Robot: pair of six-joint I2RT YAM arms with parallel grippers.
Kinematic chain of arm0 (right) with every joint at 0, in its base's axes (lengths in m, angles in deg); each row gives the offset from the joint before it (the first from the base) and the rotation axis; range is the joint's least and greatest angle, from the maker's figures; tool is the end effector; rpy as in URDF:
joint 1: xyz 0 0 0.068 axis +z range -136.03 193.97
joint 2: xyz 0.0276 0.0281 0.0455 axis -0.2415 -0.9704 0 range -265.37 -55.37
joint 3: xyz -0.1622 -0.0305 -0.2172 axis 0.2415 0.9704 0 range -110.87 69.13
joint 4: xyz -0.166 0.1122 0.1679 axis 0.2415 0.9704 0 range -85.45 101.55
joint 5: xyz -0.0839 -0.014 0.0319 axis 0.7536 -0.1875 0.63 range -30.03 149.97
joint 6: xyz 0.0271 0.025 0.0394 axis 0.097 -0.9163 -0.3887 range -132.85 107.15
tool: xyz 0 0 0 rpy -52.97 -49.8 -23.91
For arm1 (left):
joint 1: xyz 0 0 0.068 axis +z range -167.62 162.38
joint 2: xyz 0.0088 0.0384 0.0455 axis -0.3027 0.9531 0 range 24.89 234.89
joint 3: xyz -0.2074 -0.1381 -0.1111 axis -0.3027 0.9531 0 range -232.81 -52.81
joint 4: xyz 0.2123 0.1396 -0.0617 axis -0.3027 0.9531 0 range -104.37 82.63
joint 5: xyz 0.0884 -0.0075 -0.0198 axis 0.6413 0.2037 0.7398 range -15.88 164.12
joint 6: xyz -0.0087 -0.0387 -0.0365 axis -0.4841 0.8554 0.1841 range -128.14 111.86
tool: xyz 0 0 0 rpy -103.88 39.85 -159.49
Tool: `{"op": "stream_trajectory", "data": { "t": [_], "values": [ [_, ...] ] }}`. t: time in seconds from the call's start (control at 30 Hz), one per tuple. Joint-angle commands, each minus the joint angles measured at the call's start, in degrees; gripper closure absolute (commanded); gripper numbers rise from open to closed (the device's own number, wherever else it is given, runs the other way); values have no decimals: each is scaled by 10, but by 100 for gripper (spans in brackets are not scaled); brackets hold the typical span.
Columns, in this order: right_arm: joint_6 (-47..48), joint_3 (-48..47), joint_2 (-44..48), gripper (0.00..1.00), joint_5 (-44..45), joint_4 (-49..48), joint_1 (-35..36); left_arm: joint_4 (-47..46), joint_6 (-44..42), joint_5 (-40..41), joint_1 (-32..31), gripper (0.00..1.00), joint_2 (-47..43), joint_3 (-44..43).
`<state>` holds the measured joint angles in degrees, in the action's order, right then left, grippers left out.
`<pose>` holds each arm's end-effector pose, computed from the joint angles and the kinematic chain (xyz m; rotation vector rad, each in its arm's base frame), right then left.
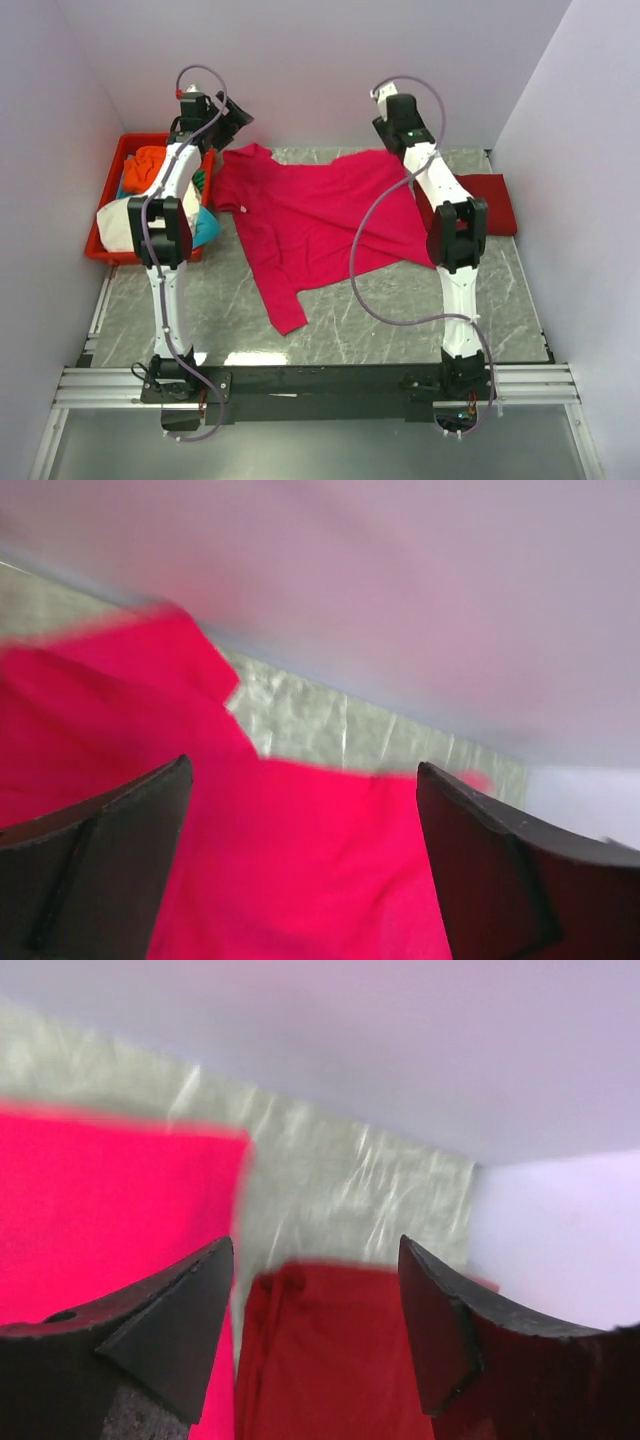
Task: Fold and stack the t-shirts
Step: Flatten the tshirt out
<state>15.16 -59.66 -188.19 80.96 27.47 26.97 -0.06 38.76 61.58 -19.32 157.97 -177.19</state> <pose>0.5324 0.1099 0.3011 -0.4965 1.9885 -0.5374 0.5512 -0.0241 0.2861 -0.6464 1.9386 -0.7590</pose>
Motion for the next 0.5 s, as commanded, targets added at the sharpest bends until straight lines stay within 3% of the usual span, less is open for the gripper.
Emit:
{"op": "stream_trajectory", "data": {
  "t": [0.0, 0.03, 0.07, 0.17, 0.2, 0.27, 0.3, 0.37, 0.47],
  "values": [
    [-14, 80, 56, 26, 44, -37, 9, -37, -75, -83, -12, 0, -77, -38],
    [-6, 128, 121, 25, 18, -61, 9, -39, -91, -82, -14, 0, -98, -21],
    [4, 214, 154, 25, -61, -60, 9, -45, -110, -86, -15, 1, -121, -1],
    [92, 357, 284, 25, -248, 31, 7, -40, -188, -113, -26, 0, -223, 102],
    [173, 390, 338, 25, -398, 96, 8, -35, -213, -129, -29, 1, -274, 161],
    [277, 484, 390, 26, -523, 167, 16, -32, -229, -149, -32, 1, -327, 264],
    [377, 514, 429, 26, -586, 225, 37, -28, -232, -160, -31, 1, -378, 299],
    [398, 602, 463, 26, -591, 210, 81, -23, -238, -183, -18, 1, -426, 362],
    [350, 676, 493, 26, -517, 118, 190, -37, -216, -206, 15, 1, -525, 489]
  ]
}}
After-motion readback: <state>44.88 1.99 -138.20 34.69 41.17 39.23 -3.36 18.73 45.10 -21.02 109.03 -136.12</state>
